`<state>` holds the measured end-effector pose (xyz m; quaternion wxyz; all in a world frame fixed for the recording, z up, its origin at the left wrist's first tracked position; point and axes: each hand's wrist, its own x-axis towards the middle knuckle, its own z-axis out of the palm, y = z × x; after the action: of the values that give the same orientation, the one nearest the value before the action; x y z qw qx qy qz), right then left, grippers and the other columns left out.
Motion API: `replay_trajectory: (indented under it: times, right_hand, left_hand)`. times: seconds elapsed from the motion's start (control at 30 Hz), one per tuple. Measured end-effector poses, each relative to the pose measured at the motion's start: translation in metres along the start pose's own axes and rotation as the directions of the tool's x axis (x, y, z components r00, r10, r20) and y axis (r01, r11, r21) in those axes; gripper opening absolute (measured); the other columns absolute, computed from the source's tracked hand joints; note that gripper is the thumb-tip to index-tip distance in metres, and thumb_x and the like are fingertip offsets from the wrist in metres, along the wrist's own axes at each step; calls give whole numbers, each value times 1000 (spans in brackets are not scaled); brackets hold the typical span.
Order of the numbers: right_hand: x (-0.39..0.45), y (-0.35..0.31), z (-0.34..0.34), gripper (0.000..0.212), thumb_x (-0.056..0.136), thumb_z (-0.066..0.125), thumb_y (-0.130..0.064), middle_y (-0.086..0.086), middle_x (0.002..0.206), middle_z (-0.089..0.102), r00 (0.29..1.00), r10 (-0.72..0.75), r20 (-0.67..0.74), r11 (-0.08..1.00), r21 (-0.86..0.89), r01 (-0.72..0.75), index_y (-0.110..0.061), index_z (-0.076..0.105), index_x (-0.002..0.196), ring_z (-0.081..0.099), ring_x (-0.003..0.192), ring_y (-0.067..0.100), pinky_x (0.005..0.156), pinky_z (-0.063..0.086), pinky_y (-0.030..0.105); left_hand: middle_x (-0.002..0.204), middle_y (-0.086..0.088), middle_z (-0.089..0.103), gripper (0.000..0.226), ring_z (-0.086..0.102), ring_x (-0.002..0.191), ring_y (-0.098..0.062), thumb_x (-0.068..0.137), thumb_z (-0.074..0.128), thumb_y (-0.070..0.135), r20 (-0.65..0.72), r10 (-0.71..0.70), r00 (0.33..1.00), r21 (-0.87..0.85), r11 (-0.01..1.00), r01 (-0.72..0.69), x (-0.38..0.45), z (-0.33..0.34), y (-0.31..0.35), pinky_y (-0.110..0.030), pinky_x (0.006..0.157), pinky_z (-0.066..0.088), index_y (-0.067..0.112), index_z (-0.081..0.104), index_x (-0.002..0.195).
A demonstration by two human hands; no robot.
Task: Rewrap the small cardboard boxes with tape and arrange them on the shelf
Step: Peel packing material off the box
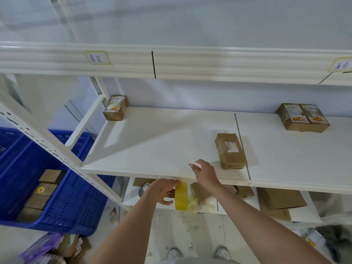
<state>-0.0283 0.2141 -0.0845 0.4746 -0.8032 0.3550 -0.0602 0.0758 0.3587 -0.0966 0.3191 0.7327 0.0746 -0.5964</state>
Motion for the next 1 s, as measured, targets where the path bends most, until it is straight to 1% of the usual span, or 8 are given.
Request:
replay_trajectory:
  times: [0.2,0.5,0.63,0.77,0.83,0.87,0.93,1.0]
  right_hand:
    - [0,-4,2,25,103,55,-31,-1,90,64,1000,-2,-3,1000,-13,2,-8,64,99,57,84,15,60,37,9]
    - [-3,-6,5,27,104,54,-31,-2,97,66,1000,6,3,1000,-24,-6,-6,65,107,60,89,17,63,39,10]
    - [-5,-8,5,27,104,53,-31,-2,94,65,1000,17,5,1000,-16,-17,-7,64,103,58,83,13,62,38,10]
    - [-6,-10,6,28,104,52,-33,-1,94,64,1000,20,13,1000,-10,-20,-7,63,105,57,84,15,62,40,16]
    - [-7,-12,6,30,104,52,-33,-2,98,64,1000,18,20,1000,-5,-18,-6,63,105,58,90,16,68,40,22]
    - [-8,-12,6,30,105,52,-33,-3,99,63,1000,19,18,1000,3,-19,-5,63,105,58,91,16,70,40,23]
    - [-10,-13,5,31,105,51,-32,-4,100,63,1000,29,8,999,20,-29,-3,63,107,58,91,16,66,41,20]
    - [-12,-12,3,31,105,51,-32,-3,98,64,1000,30,1,999,29,-30,-3,63,106,58,89,17,63,40,13]
  left_hand:
    - [87,-1,65,27,62,80,-16,90,63,41,-46,9,999,4,1000,-8,-1,5,1,-30,64,49,17,56,97]
    - [85,-1,60,30,57,77,-15,93,62,44,-42,-3,999,-27,1000,2,-3,4,-1,-30,66,47,16,54,100]
    - [87,-2,61,30,58,78,-17,94,60,45,-49,5,999,10,1000,-4,3,7,-8,-31,67,47,16,54,100]
    - [101,-7,68,38,65,88,-23,98,58,46,81,12,997,-149,989,1,8,16,-18,-32,76,53,13,58,116]
    - [110,-6,69,42,67,94,-23,95,65,45,130,93,987,-100,992,-80,6,17,-17,-32,74,55,19,53,126]
    - [117,-8,67,47,68,101,-24,92,70,42,134,130,983,-73,990,-121,6,16,-17,-33,77,57,22,50,131]
    - [125,-12,63,55,65,113,-28,87,78,29,113,149,982,-46,988,-144,8,18,-16,-37,88,59,18,46,131]
    - [126,-14,61,55,63,117,-29,87,79,22,108,153,982,-47,988,-148,10,22,-18,-39,96,56,15,45,130]
